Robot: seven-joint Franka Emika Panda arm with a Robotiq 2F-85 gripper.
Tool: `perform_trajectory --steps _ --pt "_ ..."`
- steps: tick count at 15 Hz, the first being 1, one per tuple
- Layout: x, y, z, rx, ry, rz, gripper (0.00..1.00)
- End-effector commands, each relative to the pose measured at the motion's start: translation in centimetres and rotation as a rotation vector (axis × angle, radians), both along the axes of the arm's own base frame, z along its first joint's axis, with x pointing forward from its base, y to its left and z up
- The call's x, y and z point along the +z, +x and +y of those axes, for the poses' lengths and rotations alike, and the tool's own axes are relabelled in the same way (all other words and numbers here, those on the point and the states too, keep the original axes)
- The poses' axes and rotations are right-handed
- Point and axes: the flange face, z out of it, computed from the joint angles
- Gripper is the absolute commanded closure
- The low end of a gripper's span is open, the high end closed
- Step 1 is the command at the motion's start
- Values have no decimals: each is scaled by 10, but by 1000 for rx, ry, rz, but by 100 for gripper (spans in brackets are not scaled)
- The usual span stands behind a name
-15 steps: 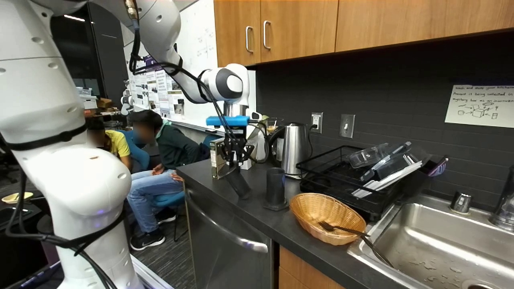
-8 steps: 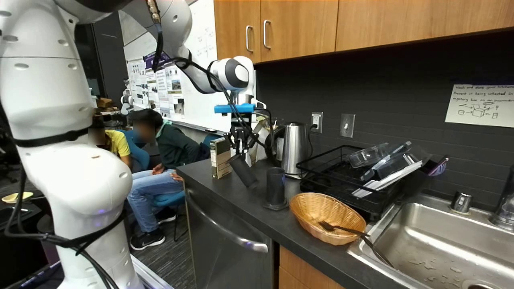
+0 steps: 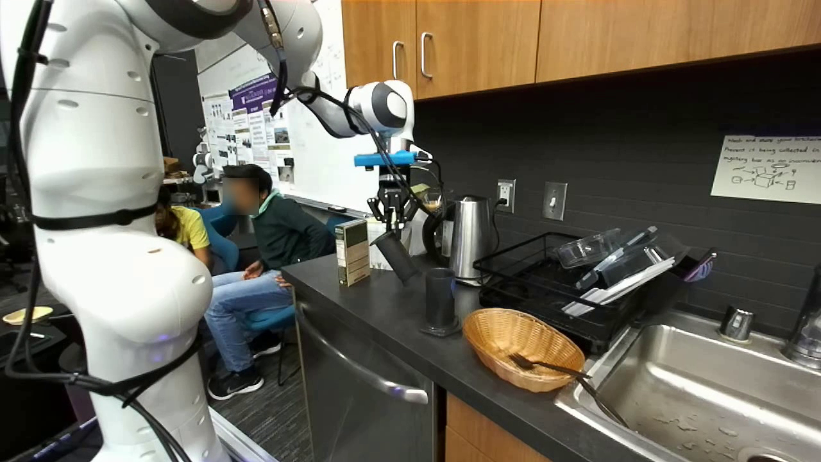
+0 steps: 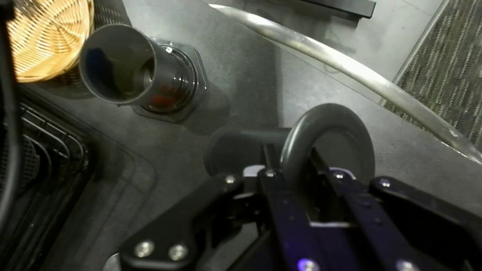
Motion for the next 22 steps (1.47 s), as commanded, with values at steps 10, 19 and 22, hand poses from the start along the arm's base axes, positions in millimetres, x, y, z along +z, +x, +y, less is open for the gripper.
perform_trajectory --steps 10,19,22 --pt "6 -40 12 -62 7 62 95" --pt "33 -59 12 -96 4 39 95" --pt "43 -61 9 -103 2 19 95"
